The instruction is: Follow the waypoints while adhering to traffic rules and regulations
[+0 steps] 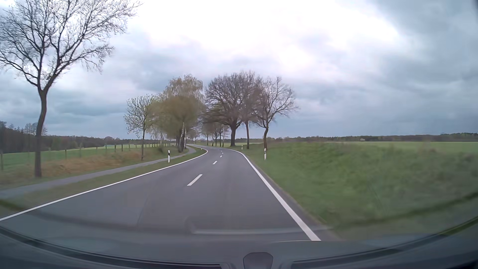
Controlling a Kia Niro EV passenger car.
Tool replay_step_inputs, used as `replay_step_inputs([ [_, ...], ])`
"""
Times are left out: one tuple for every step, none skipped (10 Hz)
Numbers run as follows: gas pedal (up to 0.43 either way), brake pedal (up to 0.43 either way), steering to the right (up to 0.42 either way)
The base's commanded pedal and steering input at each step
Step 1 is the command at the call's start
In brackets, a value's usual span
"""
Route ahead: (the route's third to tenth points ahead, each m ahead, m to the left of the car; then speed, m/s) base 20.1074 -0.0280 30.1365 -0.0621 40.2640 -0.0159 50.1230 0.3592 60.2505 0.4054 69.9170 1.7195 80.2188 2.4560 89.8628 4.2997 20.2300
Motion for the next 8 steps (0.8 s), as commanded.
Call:
replay_step_inputs([
  [0.189, 0.000, -0.003],
  [0.189, 0.000, -0.004],
  [0.189, 0.000, -0.004],
  [0.189, 0.000, -0.005],
  [0.189, 0.000, -0.006],
  [0.189, 0.000, -0.006],
  [0.189, 0.000, -0.006],
  [0.189, 0.000, -0.007],
])
